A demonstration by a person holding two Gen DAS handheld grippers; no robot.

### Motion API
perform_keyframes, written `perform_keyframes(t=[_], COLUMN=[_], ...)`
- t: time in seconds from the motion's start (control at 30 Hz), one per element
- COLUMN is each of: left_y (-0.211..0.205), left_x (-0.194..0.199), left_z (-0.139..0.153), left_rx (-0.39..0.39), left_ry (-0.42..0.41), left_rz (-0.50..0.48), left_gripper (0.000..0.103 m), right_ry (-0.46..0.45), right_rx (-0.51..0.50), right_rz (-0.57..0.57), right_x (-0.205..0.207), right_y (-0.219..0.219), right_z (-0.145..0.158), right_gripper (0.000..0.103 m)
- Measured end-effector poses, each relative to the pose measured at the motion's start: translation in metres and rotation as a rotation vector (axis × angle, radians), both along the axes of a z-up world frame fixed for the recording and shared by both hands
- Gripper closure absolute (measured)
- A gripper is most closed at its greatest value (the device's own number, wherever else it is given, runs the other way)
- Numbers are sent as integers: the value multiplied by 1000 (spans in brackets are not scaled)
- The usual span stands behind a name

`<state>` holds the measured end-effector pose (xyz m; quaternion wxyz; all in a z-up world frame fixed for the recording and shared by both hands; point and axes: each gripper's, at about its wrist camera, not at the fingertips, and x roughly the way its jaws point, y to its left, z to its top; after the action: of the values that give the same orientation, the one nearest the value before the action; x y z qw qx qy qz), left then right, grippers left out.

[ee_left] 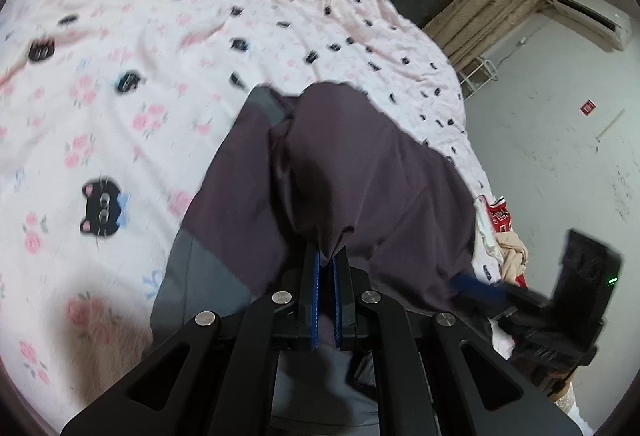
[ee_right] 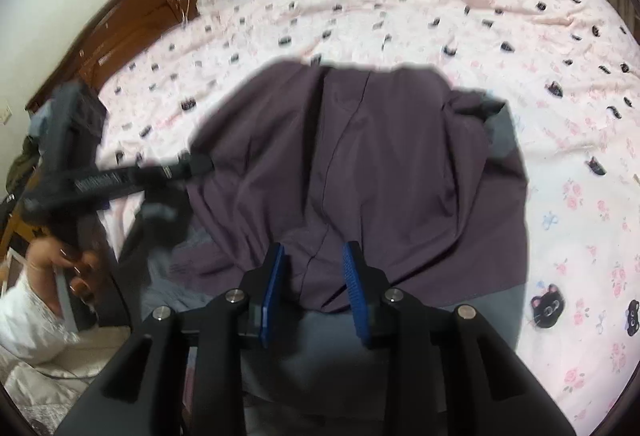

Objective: Fold clothes

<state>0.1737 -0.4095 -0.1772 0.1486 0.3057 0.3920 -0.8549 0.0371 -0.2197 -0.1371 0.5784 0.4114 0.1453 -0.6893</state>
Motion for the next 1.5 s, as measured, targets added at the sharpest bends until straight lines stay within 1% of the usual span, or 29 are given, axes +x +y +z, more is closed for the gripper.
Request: perform_keyframes(t=[0.03,0.1,0.13,0.2,0.23,0.27,0.33,0.4,0.43,0.5,0.63,0.73,0.9,0.93,1.0,1.03,1.07,1.17,1.2,1.27,1.4,1.43,1.5], left_y=[0,-1,-1,-1,-1,-1,-2,-2,-2,-2,-3,-3,-3,-3,-3,-3,-3,-3,-4,-5,-7,-8,-10], left_x=[1,2,2,3,3,3,4,6,6,6,6,6,6,6,6,6,6,6,7,8,10,11,13], left_z=[-3,-5,-5,-5,-5,-4,-4,-3,-3,-3,-3,-3,-2,-1,-1,0,0,0,0,0,0,-1,-2], left_rx=[6,9,9,9,9,8,8,10,10,11,12,12,13,13,14,15,15,19,21,25,34,39,51], left_ry=[-4,2,5,7,8,8,9,12,12,11,10,10,10,10,9,9,9,9,10,12,16,18,24], left_rz=[2,-4,-7,-10,-11,-13,-13,-12,-13,-14,-15,-16,-17,-16,-15,-14,-14,-13,-13,-11,-5,-3,2], left_gripper=[98,98,98,99,99,98,99,98,99,99,99,99,98,98,98,99,99,99,99,99,99,99,99], right_ry=[6,53,110,218,257,284,346,379,374,362,261,261,308,317,333,344,356,376,371,330,197,122,-64], right_rx=[-27,-77,-84,-65,-56,-44,-2,38,49,71,23,22,87,96,111,114,117,124,130,141,90,62,-6], right_rz=[-13,-69,-109,-160,-171,-175,-171,-148,-133,-102,-70,-58,-57,-55,-51,-51,-51,-48,-49,-64,-86,-97,-135], right_x=[-2,-12,-18,-27,-32,-35,-41,-45,-44,-42,-44,-42,-42,-42,-41,-40,-40,-40,-40,-47,-59,-66,-86], right_y=[3,10,13,13,12,10,3,-6,-9,-14,-10,-11,-18,-20,-24,-25,-27,-33,-34,-36,-29,-25,-13], right_z=[5,19,26,36,40,42,42,37,34,28,29,27,18,17,15,14,14,13,12,10,14,15,17], right_gripper=[71,71,71,74,77,80,83,90,94,94,93,93,93,92,85,77,71,72,74,90,98,99,100])
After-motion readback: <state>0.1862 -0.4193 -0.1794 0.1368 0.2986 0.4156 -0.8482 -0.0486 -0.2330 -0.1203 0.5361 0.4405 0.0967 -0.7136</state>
